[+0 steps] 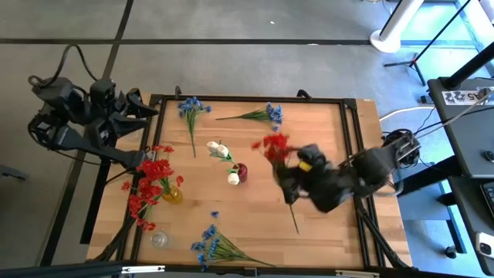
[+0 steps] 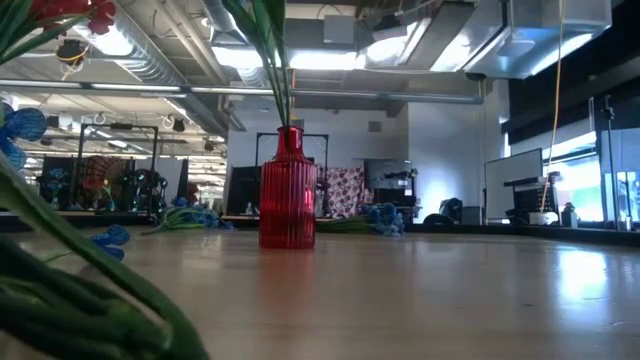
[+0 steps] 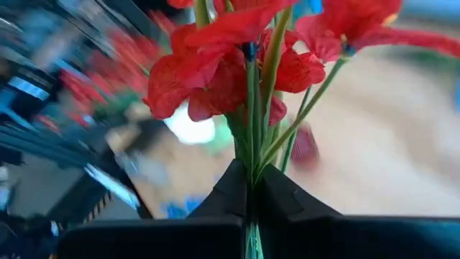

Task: Sort flowers into vase by color
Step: Put the red flowers into the yellow vase

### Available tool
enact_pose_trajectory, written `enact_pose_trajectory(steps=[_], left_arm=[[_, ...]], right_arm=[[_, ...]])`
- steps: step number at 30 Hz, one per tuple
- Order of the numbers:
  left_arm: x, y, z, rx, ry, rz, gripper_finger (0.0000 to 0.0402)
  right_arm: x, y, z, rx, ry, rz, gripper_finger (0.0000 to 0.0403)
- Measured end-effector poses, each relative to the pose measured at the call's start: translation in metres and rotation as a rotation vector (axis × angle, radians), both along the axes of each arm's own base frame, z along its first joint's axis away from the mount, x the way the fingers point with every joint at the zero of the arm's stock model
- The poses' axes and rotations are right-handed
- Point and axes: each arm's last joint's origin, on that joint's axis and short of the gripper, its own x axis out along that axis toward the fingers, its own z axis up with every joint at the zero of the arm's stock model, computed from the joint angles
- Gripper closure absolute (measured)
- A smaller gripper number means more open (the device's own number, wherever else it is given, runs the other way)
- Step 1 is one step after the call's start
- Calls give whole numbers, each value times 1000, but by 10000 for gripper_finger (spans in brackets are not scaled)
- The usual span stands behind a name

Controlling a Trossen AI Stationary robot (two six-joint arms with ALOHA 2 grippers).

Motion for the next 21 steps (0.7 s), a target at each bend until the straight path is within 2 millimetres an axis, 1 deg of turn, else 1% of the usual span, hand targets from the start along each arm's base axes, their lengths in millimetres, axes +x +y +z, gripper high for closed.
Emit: enact_pose_trajectory(steps=[3,5,11,15,20,21], left_arm=[[12,-1,3,28,-20,4,184],[22,-2,5,52,-37,7,184],[62,-7,8,100,-72,-12,184],[89,-10,8,105,-98,-55,184],[119,-16,3,117,-105,-98,184],[124,-18,1,128,-107,-102,184]], right_arm=[[8,-12,23,-128,-105,42,395],[18,-21,35,-207,-177,78,394],[47,-47,69,-380,-447,261,396],[60,-62,77,-445,-550,346,394],[71,-74,74,-481,-571,391,396],[72,-75,73,-493,-565,399,396]])
